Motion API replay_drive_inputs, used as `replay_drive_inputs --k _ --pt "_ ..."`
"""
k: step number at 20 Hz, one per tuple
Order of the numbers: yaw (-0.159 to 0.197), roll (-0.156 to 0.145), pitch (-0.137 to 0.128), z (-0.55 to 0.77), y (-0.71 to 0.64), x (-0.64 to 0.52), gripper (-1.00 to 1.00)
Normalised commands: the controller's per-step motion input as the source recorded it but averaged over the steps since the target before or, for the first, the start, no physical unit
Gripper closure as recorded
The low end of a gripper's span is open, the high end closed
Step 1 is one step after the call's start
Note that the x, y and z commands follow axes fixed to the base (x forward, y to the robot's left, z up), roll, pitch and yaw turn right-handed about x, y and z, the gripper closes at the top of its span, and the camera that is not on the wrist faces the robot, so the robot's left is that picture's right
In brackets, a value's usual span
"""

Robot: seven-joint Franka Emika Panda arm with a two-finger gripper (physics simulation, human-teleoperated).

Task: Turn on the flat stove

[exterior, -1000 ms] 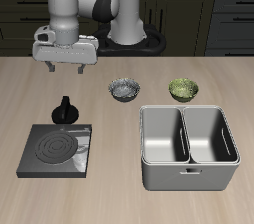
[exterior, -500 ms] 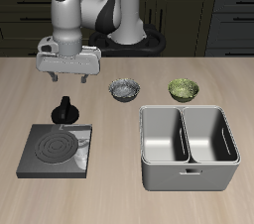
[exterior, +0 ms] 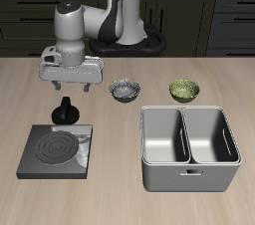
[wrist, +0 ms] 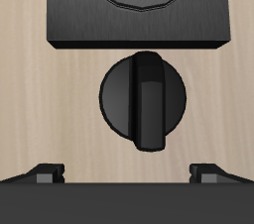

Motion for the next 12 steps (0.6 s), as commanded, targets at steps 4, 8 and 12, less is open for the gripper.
replay_drive_inputs --k 4,8,12 --pt "-0.007 -0.009 0.014 -0.19 0.00 0.06 -1.00" --pt "0.012 -0.014 -0.006 -0.13 -0.06 0.08 -1.00" --pt "-0.004 -0.053 0.003 -0.05 -0.28 0.15 -1.00"
